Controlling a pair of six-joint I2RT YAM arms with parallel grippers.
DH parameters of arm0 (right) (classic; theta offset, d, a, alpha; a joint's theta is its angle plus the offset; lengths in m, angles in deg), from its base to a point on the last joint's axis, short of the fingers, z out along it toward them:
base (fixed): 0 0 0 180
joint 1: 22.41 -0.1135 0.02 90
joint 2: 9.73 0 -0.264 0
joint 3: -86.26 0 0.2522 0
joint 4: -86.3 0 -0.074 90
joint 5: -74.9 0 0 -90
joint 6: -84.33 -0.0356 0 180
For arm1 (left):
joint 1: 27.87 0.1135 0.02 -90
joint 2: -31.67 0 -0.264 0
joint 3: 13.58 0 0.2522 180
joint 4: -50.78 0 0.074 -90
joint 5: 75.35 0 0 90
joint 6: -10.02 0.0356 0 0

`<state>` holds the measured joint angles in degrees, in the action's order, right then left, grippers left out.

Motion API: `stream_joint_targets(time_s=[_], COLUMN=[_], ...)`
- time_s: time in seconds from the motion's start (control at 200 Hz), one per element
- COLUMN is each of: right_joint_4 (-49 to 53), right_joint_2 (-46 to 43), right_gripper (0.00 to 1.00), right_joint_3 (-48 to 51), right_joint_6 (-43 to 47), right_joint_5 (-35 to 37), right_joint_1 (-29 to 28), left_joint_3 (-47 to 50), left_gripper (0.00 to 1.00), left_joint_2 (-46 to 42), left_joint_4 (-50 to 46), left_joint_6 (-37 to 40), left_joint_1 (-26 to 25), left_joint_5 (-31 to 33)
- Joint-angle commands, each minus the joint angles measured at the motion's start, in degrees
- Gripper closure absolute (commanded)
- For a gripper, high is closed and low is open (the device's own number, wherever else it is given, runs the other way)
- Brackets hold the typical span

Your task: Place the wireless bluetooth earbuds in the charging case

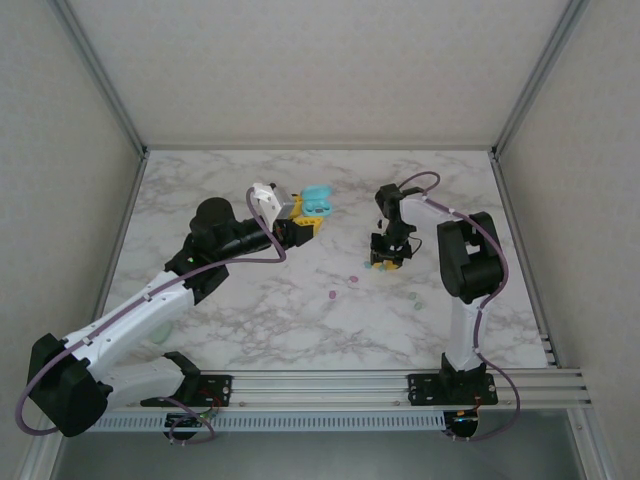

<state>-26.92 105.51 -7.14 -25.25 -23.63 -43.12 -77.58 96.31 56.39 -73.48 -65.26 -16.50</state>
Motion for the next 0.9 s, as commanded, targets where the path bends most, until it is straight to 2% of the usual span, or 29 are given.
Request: stream_joint_targets(time_s=[0.0, 0.24, 0.566, 0.896], right_joint_4=[-1.07, -0.59, 0.19, 0.38], right_joint_2=[0.46, 0.95, 2.04, 2.08], right_gripper=[0.71, 0.7, 0.74, 0.7], right_joint_3=[-1.48, -2.01, -2.74, -3.43], right_joint_6=[-1.5, -1.44, -0.32, -0.97], right_joint_5=[1.85, 3.52, 4.9, 5.75], right_joint_1=[-0.99, -1.53, -2.22, -2.52], left_joint_3=[-1.0, -0.98, -1.18, -1.16], left_gripper=[0.84, 0.84, 0.84, 0.84], left_joint_2=[-0.74, -0.58, 0.08, 0.28], left_joint_4=[-0.11, -0.08, 0.05, 0.07], left_joint_6=[0.97, 0.97, 0.88, 0.88], left_joint_1=[0.42, 0.47, 0.47, 0.46], left_joint_5=[-0.62, -0.66, -0.83, -0.76])
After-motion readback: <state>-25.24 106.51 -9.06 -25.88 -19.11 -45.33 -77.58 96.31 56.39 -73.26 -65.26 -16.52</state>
